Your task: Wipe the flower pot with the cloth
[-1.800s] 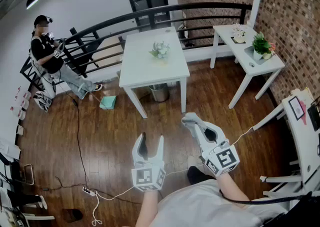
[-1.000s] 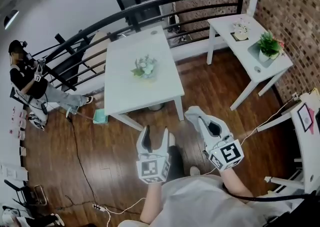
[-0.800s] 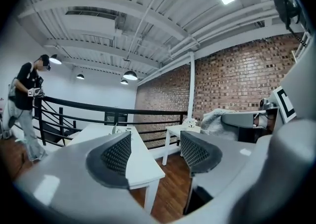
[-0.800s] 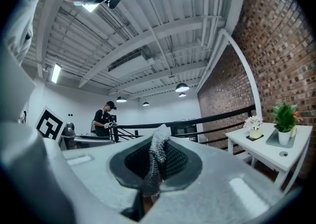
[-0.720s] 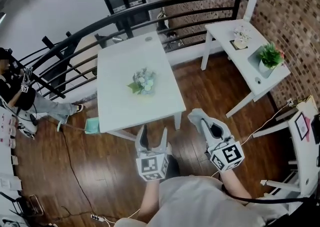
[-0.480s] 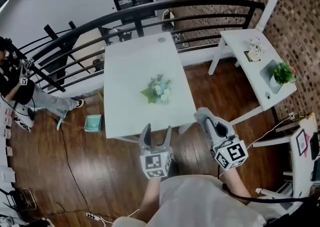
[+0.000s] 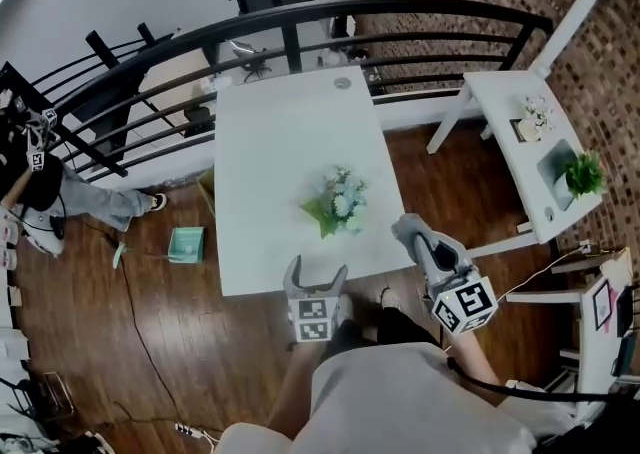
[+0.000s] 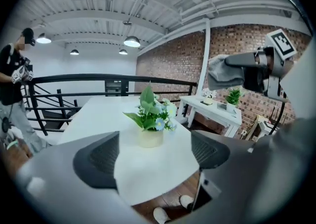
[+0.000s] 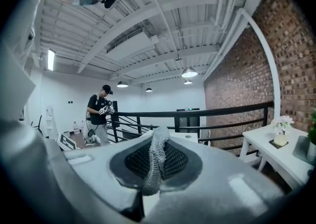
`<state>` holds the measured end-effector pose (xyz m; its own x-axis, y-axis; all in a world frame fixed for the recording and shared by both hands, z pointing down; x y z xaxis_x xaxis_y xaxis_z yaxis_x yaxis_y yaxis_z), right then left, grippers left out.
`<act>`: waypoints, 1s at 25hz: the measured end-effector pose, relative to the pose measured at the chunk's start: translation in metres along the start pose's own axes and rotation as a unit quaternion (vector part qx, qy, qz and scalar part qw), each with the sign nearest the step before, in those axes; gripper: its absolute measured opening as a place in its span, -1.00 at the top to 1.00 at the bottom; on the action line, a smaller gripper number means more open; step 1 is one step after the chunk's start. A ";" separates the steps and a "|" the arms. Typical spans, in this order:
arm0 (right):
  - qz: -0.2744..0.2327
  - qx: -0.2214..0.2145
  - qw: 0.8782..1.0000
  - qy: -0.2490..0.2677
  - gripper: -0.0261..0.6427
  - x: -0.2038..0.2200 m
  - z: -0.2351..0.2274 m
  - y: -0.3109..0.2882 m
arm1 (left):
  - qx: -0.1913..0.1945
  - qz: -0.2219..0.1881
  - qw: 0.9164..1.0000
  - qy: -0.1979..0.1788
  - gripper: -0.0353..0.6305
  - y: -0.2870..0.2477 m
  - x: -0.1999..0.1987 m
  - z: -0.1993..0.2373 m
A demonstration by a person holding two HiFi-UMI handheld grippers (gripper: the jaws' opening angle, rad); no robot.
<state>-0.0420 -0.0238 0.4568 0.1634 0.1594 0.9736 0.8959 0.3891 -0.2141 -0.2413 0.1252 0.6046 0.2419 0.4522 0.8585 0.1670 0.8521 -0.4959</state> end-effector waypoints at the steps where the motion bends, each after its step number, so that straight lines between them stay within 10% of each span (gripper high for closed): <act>1: 0.002 -0.002 1.000 -0.004 0.91 0.001 -0.003 -0.004 | 0.008 0.004 1.000 0.010 -0.68 -0.012 0.007 0.000; 4: 0.006 -0.001 1.000 -0.012 0.91 0.003 -0.017 -0.014 | 0.018 0.034 0.999 0.031 -1.00 -0.050 0.028 0.001; 11: 0.014 0.016 1.000 -0.008 0.91 -0.006 -0.066 -0.013 | -0.064 0.044 0.997 -0.018 -1.00 -0.121 0.033 0.006; 25: -0.002 0.067 0.997 -0.026 0.91 -0.006 -0.147 0.021 | -0.147 0.084 0.986 0.005 -0.98 -0.196 0.011 0.007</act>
<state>0.0366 -0.1498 0.4585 0.1354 0.2022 0.9699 0.8329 0.5070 -0.2220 -0.2784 -0.0351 0.7119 0.2982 0.5766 0.7606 0.3940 0.6515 -0.6483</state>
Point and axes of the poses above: the fingertips, and each gripper's own axes: y backward along the fingers, z to its left, x out of its underside, the point moved 8 cm from there along y, backward along the fingers, and after that the axes turned 2 degrees about -x, right-handed, at the moved point
